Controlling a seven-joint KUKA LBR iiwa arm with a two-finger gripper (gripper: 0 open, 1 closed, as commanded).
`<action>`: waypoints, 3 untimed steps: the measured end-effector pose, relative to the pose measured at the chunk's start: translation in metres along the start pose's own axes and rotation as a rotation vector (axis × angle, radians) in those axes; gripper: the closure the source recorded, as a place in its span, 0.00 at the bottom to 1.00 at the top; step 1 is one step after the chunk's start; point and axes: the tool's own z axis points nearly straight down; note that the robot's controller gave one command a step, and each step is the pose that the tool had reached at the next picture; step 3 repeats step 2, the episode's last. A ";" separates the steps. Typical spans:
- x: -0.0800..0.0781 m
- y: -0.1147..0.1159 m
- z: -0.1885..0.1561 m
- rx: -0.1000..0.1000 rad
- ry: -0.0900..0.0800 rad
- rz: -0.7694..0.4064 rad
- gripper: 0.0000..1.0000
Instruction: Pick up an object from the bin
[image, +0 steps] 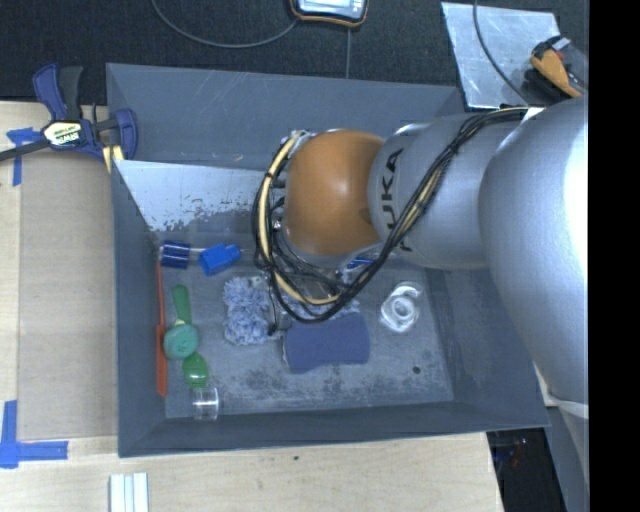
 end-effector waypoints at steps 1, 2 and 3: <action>0.000 0.000 -0.044 -0.001 0.003 0.001 1.00; -0.002 0.000 -0.085 0.001 -0.005 0.002 1.00; -0.002 0.000 -0.085 0.001 -0.005 0.002 1.00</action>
Offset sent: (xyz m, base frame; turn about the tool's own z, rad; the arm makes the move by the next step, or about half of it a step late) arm -0.0014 -0.0004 0.0440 0.0007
